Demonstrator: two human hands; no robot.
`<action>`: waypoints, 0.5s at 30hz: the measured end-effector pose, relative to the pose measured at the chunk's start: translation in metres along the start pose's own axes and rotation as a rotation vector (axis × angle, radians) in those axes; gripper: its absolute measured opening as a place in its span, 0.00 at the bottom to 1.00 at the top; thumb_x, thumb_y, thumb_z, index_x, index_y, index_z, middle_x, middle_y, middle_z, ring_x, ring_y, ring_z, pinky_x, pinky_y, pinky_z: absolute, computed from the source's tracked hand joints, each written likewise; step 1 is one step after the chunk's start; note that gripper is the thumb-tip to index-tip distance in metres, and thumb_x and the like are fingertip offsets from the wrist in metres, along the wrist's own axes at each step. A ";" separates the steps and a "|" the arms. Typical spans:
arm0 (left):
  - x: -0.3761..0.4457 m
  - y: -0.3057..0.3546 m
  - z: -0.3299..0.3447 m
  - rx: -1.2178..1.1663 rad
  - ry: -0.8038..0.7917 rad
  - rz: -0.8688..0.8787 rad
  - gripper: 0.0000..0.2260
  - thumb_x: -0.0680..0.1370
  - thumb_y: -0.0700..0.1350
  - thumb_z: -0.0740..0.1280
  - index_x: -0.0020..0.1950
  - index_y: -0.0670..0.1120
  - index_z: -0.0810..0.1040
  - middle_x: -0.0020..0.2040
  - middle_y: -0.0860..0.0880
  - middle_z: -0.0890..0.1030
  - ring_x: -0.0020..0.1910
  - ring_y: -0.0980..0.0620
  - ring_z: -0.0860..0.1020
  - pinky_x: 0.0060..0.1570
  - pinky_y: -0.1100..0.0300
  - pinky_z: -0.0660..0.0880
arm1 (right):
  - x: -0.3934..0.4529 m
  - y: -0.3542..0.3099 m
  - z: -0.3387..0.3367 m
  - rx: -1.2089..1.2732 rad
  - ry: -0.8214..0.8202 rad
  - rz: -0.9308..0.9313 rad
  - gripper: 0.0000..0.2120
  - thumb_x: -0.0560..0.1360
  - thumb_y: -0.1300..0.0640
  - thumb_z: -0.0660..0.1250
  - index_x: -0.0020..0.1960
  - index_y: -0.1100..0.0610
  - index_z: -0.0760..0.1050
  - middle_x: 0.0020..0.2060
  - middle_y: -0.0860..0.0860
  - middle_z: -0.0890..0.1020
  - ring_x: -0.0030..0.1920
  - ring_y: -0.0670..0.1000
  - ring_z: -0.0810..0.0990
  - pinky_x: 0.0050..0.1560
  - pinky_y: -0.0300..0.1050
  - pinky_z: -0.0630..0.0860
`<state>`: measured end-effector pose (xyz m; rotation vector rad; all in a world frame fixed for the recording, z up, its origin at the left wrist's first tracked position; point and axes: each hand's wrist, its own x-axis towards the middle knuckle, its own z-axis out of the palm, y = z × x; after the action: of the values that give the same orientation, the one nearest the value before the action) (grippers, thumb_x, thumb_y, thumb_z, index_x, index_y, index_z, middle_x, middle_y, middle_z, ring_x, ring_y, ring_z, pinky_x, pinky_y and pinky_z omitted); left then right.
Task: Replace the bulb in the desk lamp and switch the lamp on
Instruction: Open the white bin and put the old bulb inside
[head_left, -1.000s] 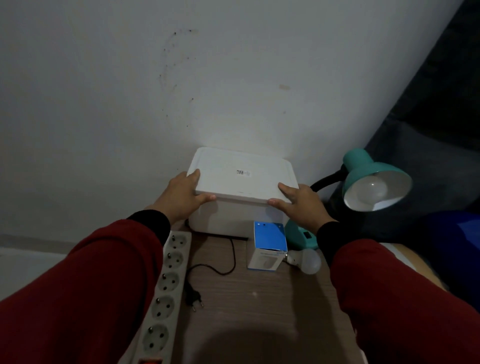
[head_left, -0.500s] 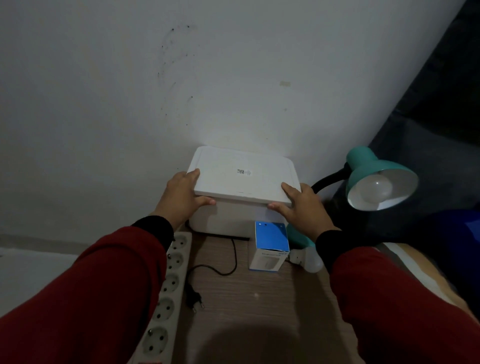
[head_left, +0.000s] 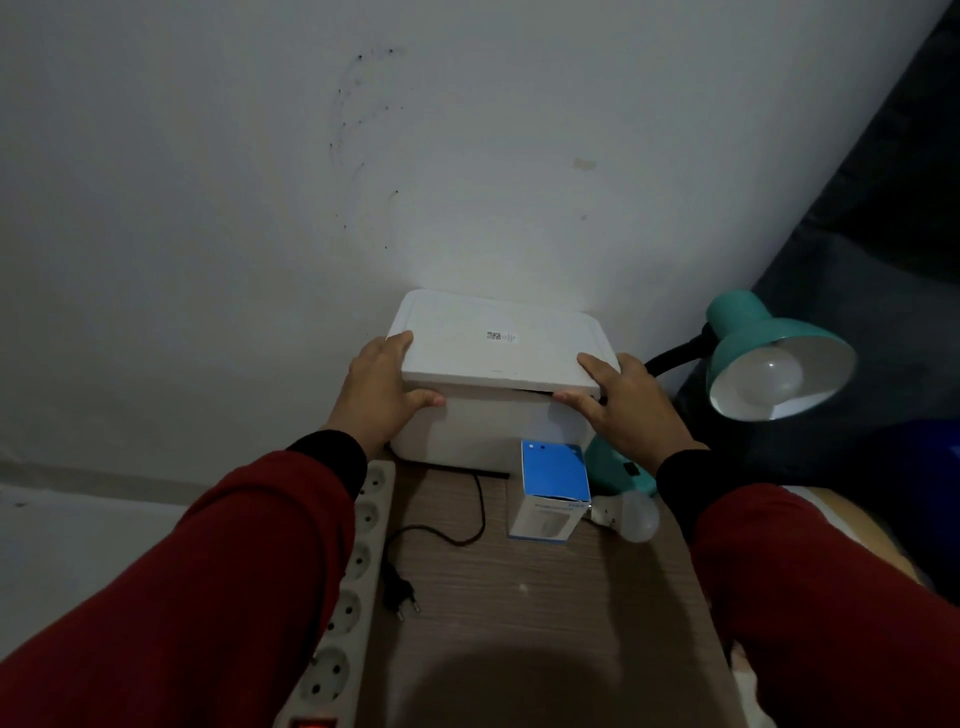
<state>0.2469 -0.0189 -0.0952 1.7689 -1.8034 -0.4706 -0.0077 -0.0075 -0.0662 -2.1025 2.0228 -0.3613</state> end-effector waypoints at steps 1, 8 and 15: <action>-0.001 0.001 -0.001 -0.010 0.002 -0.004 0.39 0.68 0.50 0.76 0.73 0.42 0.62 0.69 0.40 0.69 0.70 0.42 0.65 0.69 0.53 0.62 | 0.000 -0.001 -0.002 0.010 -0.006 0.003 0.32 0.75 0.41 0.63 0.73 0.55 0.64 0.67 0.62 0.67 0.67 0.61 0.68 0.68 0.48 0.67; -0.002 0.010 -0.017 -0.019 -0.052 0.019 0.32 0.71 0.54 0.71 0.70 0.41 0.67 0.64 0.41 0.73 0.64 0.44 0.70 0.55 0.62 0.65 | -0.001 -0.003 -0.007 0.080 0.007 0.015 0.32 0.74 0.43 0.65 0.73 0.56 0.65 0.66 0.62 0.69 0.68 0.60 0.68 0.68 0.47 0.65; -0.002 0.019 -0.028 -0.076 -0.029 -0.024 0.33 0.75 0.58 0.64 0.74 0.41 0.63 0.72 0.42 0.68 0.71 0.44 0.66 0.69 0.54 0.64 | 0.002 -0.005 -0.017 0.130 0.055 0.004 0.31 0.73 0.43 0.68 0.70 0.57 0.69 0.64 0.62 0.72 0.67 0.60 0.70 0.67 0.46 0.65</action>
<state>0.2492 -0.0119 -0.0623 1.7415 -1.7627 -0.5701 -0.0078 -0.0084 -0.0480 -2.0317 1.9750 -0.5403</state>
